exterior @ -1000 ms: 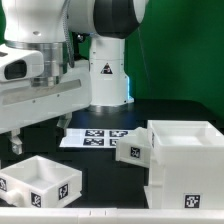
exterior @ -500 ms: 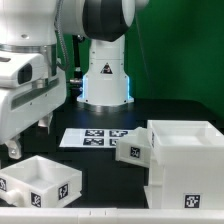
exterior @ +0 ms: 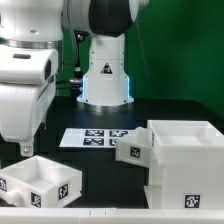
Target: Assemble drawer
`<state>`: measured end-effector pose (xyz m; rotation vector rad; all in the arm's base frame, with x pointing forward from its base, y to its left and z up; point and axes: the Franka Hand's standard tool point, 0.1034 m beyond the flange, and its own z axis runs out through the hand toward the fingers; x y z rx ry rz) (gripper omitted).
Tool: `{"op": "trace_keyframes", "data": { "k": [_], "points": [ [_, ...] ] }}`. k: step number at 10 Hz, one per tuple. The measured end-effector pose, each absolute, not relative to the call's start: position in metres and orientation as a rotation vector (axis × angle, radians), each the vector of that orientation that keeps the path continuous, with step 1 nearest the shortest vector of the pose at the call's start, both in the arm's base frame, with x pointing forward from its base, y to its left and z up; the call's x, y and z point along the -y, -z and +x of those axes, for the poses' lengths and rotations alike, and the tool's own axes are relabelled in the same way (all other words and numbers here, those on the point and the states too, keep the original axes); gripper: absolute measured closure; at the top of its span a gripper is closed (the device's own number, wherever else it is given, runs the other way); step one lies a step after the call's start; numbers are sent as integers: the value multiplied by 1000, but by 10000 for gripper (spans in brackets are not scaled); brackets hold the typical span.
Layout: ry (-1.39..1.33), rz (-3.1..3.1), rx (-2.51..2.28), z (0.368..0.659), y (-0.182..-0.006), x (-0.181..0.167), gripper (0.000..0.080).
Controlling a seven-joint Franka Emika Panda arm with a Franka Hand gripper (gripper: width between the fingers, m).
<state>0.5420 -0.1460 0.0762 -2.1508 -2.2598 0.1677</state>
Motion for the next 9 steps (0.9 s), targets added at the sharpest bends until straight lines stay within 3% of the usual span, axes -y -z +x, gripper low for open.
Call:
{"op": "trace_keyframes", "data": {
  "k": [6, 9],
  "points": [
    [-238, -1544, 2605, 533, -56, 159, 151],
    [-221, -1361, 2785, 539, -58, 182, 151]
  ]
}}
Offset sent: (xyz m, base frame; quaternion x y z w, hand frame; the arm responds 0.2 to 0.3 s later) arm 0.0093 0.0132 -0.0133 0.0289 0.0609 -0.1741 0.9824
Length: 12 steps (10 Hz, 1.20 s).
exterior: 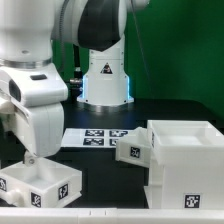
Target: Assemble drawer
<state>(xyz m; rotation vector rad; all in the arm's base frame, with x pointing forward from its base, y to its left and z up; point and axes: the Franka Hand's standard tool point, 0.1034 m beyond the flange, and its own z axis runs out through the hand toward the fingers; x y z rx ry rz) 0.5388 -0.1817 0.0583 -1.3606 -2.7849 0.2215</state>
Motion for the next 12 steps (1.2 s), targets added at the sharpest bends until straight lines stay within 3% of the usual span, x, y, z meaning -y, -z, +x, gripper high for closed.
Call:
{"op": "trace_keyframes", "data": {
  "k": [2, 7, 12],
  "points": [
    [-208, -1325, 2823, 533, -57, 193, 151],
    [-270, -1133, 2895, 542, -55, 174, 151],
    [-288, -1154, 2869, 543, -50, 179, 151]
  ]
}}
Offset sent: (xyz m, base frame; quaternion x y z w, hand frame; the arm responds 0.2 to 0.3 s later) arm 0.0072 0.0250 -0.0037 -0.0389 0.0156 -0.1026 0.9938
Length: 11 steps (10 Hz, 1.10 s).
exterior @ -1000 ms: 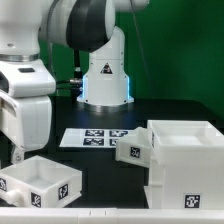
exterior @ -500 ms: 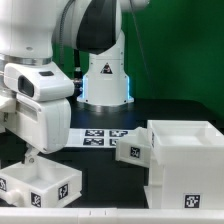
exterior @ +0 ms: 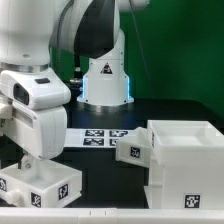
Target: Assemble drawer
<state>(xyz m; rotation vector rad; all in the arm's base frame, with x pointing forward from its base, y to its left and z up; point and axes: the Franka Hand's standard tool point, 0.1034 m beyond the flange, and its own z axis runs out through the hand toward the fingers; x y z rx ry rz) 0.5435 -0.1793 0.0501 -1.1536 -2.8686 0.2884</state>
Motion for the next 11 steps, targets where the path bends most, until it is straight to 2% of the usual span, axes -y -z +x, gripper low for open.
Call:
{"op": "trace_keyframes", "data": {
  "k": [2, 6, 9, 11],
  "points": [
    [-289, -1144, 2864, 540, -47, 183, 151],
    [-281, -1219, 2817, 554, -25, 161, 151],
    [-282, -1235, 2811, 556, -22, 163, 177],
    [-286, -1238, 2810, 555, -22, 164, 528]
  ]
}}
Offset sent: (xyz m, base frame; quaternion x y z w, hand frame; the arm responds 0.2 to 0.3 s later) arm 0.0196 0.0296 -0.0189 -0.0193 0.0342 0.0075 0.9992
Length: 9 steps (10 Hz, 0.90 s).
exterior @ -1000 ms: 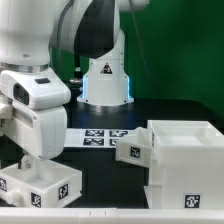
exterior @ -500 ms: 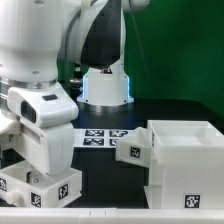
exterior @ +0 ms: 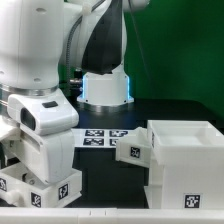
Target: Assemble drawer
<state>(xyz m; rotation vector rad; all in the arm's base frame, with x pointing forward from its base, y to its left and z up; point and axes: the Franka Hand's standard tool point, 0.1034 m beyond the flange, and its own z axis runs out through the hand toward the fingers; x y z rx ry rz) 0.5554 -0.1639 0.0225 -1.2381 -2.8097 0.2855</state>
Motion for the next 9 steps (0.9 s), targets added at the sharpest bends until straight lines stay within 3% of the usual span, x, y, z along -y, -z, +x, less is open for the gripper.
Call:
{"op": "trace_keyframes", "data": {
  "k": [1, 2, 3, 9],
  "points": [
    [-287, -1240, 2809, 555, -22, 165, 665],
    [-288, -1240, 2809, 555, -22, 165, 665],
    [-286, -1245, 2815, 557, -25, 166, 746],
    [-371, -1769, 2443, 550, -31, 119, 745]
  ]
}}
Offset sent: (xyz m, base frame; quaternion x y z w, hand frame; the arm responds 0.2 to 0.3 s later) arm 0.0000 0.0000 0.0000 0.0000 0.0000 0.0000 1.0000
